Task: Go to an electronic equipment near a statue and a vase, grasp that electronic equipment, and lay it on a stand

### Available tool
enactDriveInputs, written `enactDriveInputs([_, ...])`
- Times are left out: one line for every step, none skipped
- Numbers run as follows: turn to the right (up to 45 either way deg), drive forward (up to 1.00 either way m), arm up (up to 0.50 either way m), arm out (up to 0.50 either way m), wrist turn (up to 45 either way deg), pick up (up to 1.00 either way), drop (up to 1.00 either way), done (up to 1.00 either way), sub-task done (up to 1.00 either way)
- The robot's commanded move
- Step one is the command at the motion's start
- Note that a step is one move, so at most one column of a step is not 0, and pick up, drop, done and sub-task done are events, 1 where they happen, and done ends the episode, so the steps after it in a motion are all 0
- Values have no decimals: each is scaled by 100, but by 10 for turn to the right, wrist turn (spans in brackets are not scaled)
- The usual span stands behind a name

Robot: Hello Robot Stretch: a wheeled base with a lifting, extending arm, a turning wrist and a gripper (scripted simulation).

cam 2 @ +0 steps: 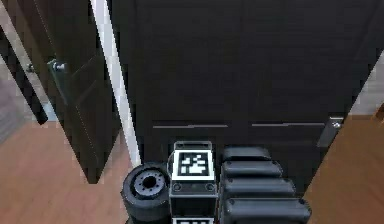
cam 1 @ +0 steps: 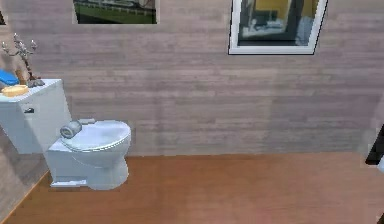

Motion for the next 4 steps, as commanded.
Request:
enactDriveInputs([0, 50, 0, 0, 0, 0, 0, 0, 0])
enactDriveInputs([450, 0, 0, 0, 0, 0, 0, 0, 0])
enactDriveInputs([330, 0, 0, 0, 0, 0, 0, 0, 0])
enactDriveInputs([0, 35, 0, 0, 0, 0, 0, 0, 0])
